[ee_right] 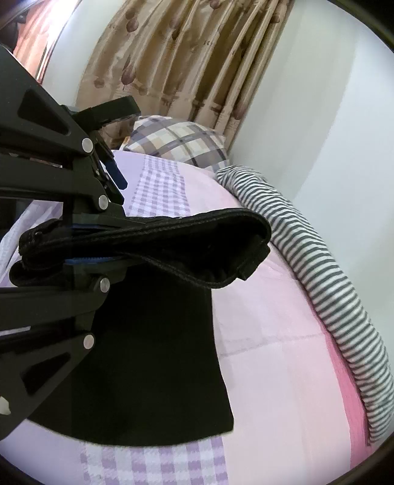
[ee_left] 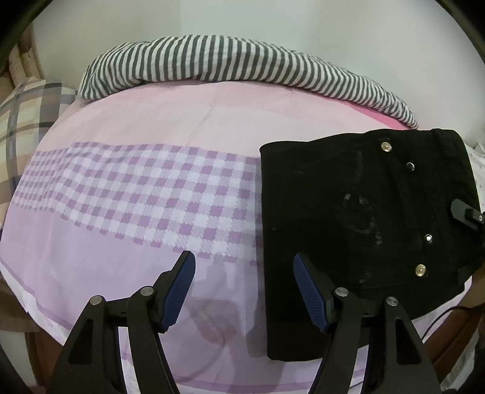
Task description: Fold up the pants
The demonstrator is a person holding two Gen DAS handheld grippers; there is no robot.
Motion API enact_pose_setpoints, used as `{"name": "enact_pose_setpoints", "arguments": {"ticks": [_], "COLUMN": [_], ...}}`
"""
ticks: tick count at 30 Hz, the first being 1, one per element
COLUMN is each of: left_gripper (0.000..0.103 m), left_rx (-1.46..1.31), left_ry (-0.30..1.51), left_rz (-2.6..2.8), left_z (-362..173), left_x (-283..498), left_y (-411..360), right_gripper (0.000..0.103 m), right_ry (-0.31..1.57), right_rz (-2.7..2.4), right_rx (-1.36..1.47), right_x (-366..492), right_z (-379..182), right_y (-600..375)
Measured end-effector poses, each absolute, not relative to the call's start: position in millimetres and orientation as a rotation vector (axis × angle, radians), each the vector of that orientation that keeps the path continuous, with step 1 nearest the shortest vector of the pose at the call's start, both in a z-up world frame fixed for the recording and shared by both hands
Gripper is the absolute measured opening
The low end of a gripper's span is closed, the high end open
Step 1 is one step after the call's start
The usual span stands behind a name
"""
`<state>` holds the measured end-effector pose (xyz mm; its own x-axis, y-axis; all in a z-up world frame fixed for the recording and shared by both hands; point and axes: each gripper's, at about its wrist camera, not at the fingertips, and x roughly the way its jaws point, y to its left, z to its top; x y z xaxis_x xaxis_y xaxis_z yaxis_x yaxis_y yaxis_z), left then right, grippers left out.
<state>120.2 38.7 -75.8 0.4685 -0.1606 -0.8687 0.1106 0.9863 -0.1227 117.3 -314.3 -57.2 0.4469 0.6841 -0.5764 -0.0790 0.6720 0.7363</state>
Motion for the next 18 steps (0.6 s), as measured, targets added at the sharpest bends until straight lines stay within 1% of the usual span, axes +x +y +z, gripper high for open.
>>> {"name": "enact_pose_setpoints", "arguments": {"ticks": [4,13,18], "left_gripper": [0.068,0.068,0.068], "left_rx": [-0.040,0.018,0.044], "left_ry": [1.063,1.060,1.060], "left_rz": [-0.195,-0.258,-0.294], "left_z": [-72,-72,-72], "left_x": [122,122,121], "left_y": [28,0,-16], "right_gripper": [0.013,0.013,0.012], "right_ry": [0.992,0.999,1.046], "right_rz": [0.481,0.358,0.299], "right_rx": [0.718,0.785,0.787], "right_x": [110,101,103], "right_z": [-58,-82,-108], "right_y": [-335,-377,-386]}}
